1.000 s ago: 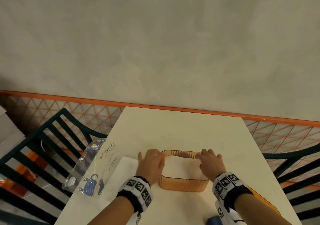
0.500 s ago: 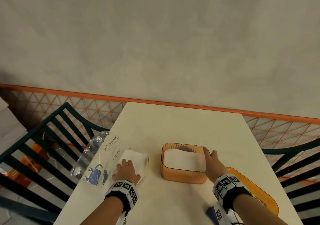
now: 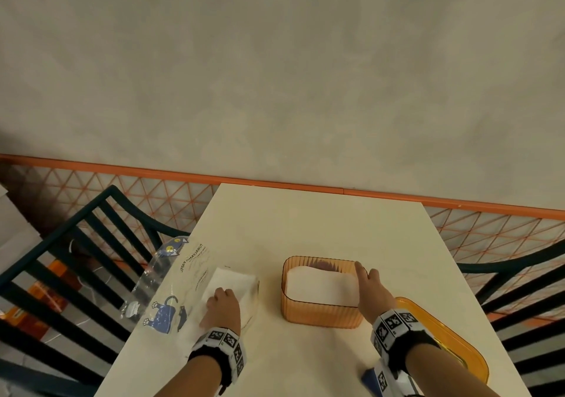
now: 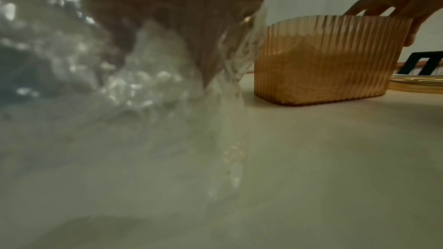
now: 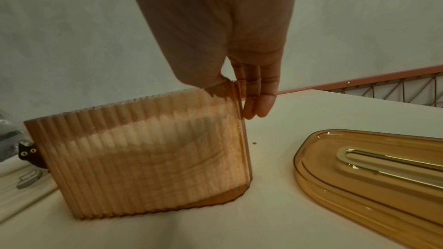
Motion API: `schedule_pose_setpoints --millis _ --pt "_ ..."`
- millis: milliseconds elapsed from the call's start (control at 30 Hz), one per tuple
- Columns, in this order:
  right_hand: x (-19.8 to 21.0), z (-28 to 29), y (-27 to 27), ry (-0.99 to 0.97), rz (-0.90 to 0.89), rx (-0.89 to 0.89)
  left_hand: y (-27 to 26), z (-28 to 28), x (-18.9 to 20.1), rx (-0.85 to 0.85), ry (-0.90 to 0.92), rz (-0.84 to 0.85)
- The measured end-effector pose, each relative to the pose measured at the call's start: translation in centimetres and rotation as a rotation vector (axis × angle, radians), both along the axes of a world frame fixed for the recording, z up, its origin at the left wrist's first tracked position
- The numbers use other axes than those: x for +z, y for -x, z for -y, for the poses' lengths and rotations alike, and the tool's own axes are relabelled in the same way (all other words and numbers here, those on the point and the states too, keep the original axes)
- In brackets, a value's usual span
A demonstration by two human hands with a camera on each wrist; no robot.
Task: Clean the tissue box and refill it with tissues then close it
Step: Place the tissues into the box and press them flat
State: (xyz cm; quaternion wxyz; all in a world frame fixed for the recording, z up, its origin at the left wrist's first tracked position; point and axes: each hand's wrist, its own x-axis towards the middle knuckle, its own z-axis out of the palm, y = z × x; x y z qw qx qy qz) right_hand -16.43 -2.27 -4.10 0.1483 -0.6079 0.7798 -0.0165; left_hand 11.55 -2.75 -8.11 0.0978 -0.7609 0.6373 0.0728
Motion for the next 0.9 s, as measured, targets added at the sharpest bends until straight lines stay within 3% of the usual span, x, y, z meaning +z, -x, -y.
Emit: schedule_pose_setpoints --millis 200,333,433,533,667,733,800,900 --pt "0.6 -0.3 0.6 -0.002 0.025 0.052 -1.3 0.0 3.0 -0.039 0.069 -0.065" --pt "2.4 -0.4 1.1 0.179 0.146 0.002 -2.5 0.1 7.5 -0.008 0.174 -0.179" --pt "4.5 0.1 0.0 0.193 0.372 -0.002 -2.0 -0.2 10.6 -0.037 0.277 -0.249" --pt "6.8 0.4 -2.8 0.051 0.683 0.020 0.0 -0.7 12.4 -0.194 0.383 -0.242" --pt "8.9 0.6 -5.5 -0.139 1.212 -0.136 3.6 -1.9 12.2 -0.436 0.457 -0.224" --pt "9.7 0.6 -5.9 -0.198 1.349 -0.182 4.4 -2.2 11.6 -0.586 0.473 -0.273" --pt "10.1 0.5 -5.7 -0.165 1.362 -0.167 4.6 -2.2 10.1 -0.670 0.485 -0.417" --pt "10.4 0.8 -4.7 -0.038 1.310 -0.130 4.6 -2.3 8.5 -0.509 0.435 -0.813"
